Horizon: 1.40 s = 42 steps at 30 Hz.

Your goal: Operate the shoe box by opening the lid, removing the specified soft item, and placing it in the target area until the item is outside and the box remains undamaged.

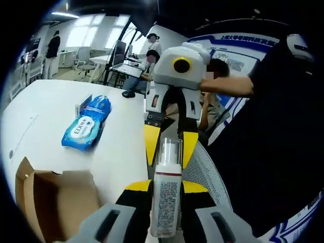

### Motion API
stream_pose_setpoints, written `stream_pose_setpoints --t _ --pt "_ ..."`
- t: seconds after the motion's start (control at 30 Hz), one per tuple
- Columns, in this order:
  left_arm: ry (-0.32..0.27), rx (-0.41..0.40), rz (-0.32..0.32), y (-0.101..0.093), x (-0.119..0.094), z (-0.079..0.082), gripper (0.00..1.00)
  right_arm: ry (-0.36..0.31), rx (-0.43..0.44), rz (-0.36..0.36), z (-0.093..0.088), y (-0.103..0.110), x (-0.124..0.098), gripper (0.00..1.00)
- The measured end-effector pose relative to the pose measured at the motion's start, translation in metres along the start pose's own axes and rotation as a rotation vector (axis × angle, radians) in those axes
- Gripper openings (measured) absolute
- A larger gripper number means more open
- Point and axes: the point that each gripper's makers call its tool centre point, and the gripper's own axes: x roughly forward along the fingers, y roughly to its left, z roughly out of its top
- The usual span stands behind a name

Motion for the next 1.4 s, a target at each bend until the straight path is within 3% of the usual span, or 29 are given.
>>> stream_pose_setpoints --t 0.13,0.33,0.4,0.6,0.7,0.73,0.83,1.1,1.23,1.4 --pt "-0.009 -0.01 0.027 0.009 0.003 -0.002 0.21 0.003 0.028 -0.019 -0.005 -0.006 -0.002 0.17" --pt "-0.058 -0.023 0.082 0.019 -0.001 0.003 0.23 -0.046 0.094 -0.048 -0.009 -0.017 -0.013 0.17" --pt "-0.077 -0.027 0.11 0.024 -0.003 0.002 0.27 -0.051 0.115 -0.045 -0.009 -0.017 -0.016 0.17" --pt "-0.241 -0.11 0.217 0.039 -0.012 0.011 0.32 -0.133 0.207 -0.078 -0.014 -0.027 -0.034 0.17" --pt "-0.361 -0.196 0.355 0.053 -0.025 0.01 0.33 -0.152 0.245 -0.11 -0.023 -0.034 -0.049 0.17" --pt "-0.394 -0.226 0.425 0.06 -0.032 0.003 0.32 -0.154 0.252 -0.111 -0.025 -0.035 -0.052 0.17" --pt "-0.465 -0.308 0.53 0.07 -0.046 -0.018 0.32 -0.145 0.271 -0.13 -0.035 -0.039 -0.062 0.17" --pt "-0.604 -0.51 0.801 0.069 -0.075 -0.077 0.32 -0.168 0.316 -0.194 -0.044 -0.06 -0.089 0.17" --pt "-0.623 -0.566 0.898 0.065 -0.08 -0.102 0.33 -0.191 0.323 -0.221 -0.039 -0.075 -0.1 0.17" --pt "-0.64 -0.617 0.974 0.066 -0.084 -0.119 0.32 -0.219 0.319 -0.251 -0.03 -0.092 -0.111 0.17"
